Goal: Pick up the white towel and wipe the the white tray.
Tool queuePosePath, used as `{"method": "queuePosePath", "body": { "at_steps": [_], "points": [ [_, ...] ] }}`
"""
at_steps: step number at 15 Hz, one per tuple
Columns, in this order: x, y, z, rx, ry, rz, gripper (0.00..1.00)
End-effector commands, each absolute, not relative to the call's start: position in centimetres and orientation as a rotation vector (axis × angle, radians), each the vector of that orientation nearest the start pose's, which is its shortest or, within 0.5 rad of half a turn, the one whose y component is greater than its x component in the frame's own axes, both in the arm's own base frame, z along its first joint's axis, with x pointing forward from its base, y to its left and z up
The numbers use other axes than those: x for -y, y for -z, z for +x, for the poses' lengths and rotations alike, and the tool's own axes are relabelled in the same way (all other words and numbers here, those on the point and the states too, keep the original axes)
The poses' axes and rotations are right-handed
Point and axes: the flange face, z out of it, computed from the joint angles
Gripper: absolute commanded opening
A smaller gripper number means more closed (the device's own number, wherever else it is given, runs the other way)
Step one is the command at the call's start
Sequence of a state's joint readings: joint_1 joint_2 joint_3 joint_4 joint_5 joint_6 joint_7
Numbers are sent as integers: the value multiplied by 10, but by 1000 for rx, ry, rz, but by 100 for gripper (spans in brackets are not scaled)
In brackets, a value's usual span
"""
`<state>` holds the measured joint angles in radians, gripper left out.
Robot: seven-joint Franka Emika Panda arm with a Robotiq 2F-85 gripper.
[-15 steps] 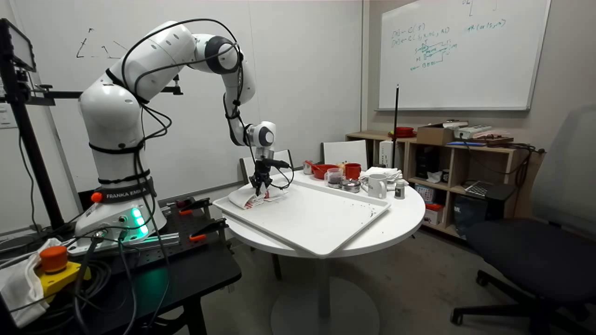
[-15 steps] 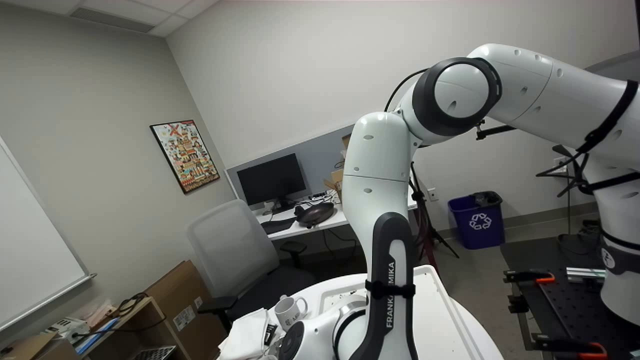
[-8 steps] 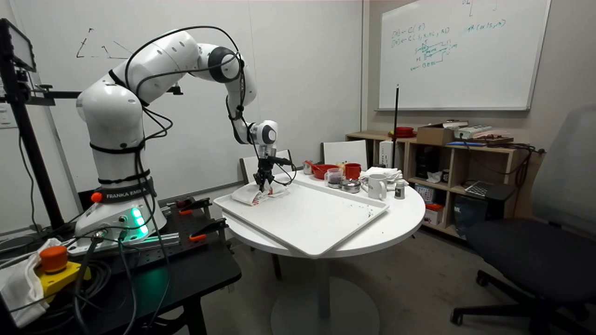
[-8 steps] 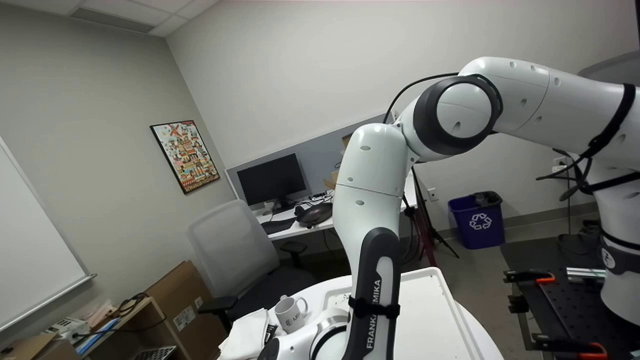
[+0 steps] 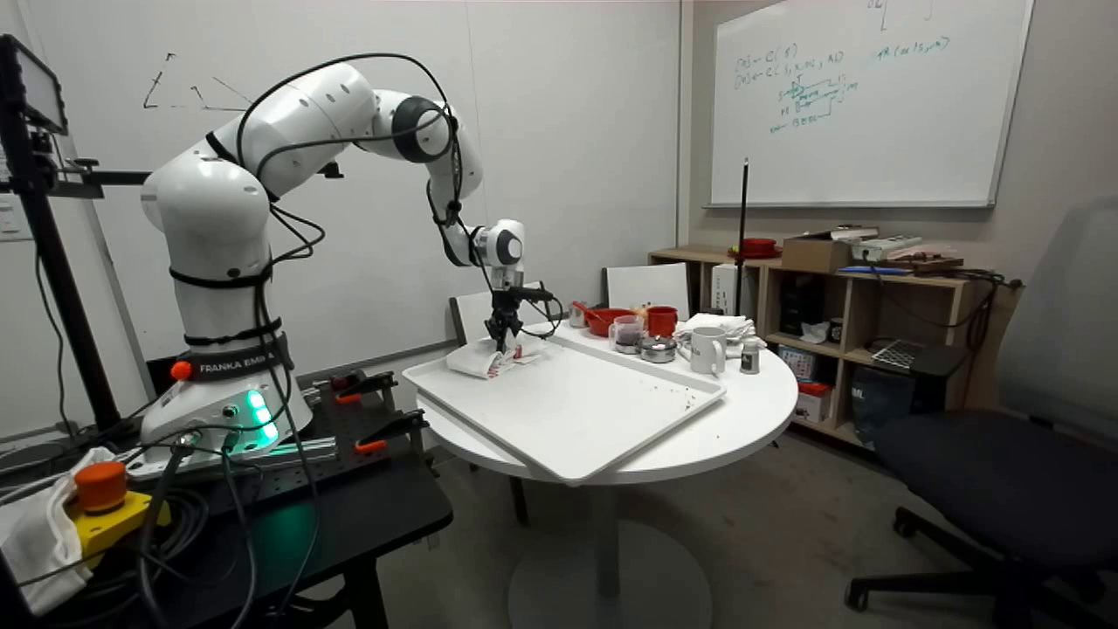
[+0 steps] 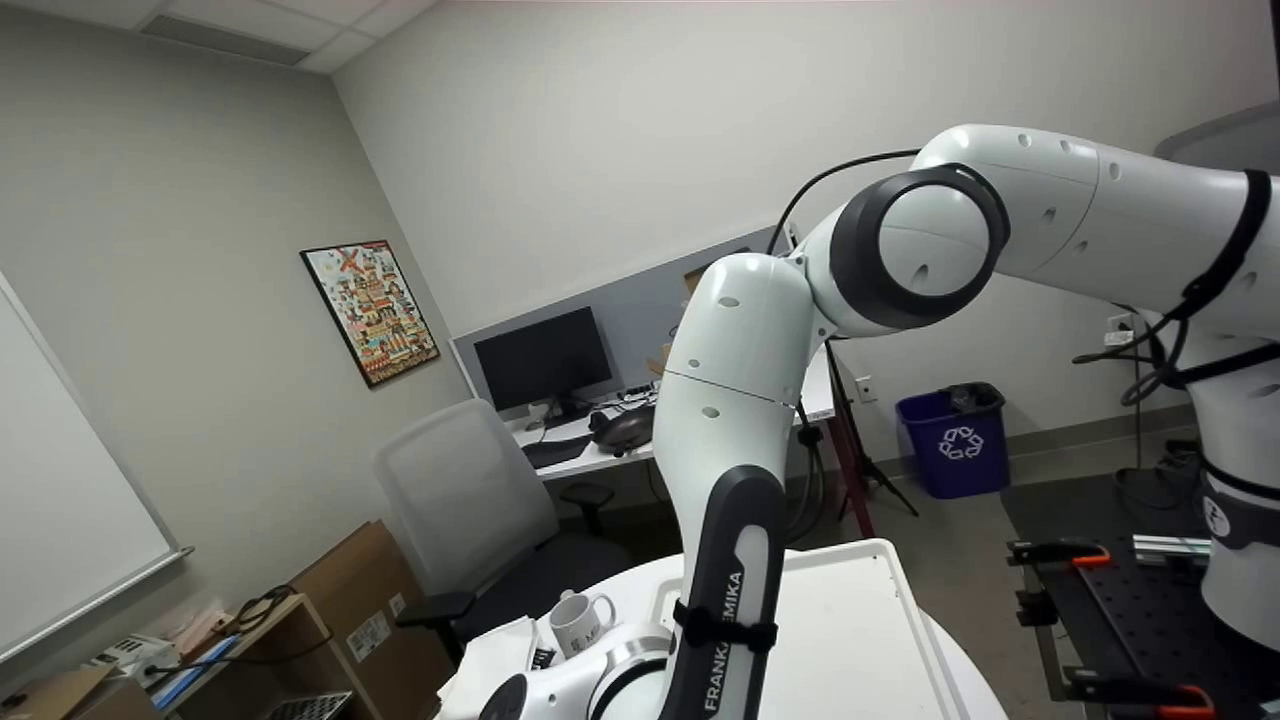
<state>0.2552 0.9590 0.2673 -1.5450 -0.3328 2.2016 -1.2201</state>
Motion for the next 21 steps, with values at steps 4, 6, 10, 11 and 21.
{"method": "queuePosePath", "body": {
  "at_steps": [4, 6, 10, 11, 21],
  "points": [
    [-307, -87, 620, -2570, 239, 1906, 2],
    [-303, -91, 629, -2559, 205, 1935, 2],
    [-294, -93, 649, -2533, 163, 2018, 2],
    [-292, -93, 653, -2528, 154, 2041, 2],
    [-253, -84, 692, -2439, 33, 2246, 2]
  ]
}}
